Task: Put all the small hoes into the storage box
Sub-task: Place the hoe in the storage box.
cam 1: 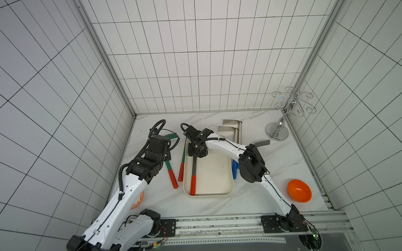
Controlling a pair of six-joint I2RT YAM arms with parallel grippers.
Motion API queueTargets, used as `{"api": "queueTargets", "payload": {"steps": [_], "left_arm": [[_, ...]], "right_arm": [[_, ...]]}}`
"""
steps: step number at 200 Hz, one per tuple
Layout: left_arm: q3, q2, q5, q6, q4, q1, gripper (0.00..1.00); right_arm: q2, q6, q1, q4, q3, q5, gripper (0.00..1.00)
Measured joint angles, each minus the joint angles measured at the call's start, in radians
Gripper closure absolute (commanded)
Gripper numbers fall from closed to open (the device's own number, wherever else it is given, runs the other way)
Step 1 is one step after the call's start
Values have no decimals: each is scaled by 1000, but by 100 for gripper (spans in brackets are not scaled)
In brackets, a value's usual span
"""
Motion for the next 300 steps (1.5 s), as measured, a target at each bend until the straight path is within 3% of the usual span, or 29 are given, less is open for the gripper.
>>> {"api": "queueTargets", "payload": {"steps": [135,185,229,265,300], "left_arm": [[0,0,3,-7,0,0,51],[0,-5,4,-9,-1,0,51],[0,-10,7,-14,-7,0,51],[0,-22,31,-14,-15,0,51],[-30,-60,81,-14,-12,1,52]], "right_arm": [[-1,-22,-1,-17,11,43,41],[-47,-31,-10,-53,11,78,40],[-177,-67,-40,-87,12,114,41],[-330,-177,-89,-95,2,121,42],[-607,-312,-141,-61,-227,158,42]]}}
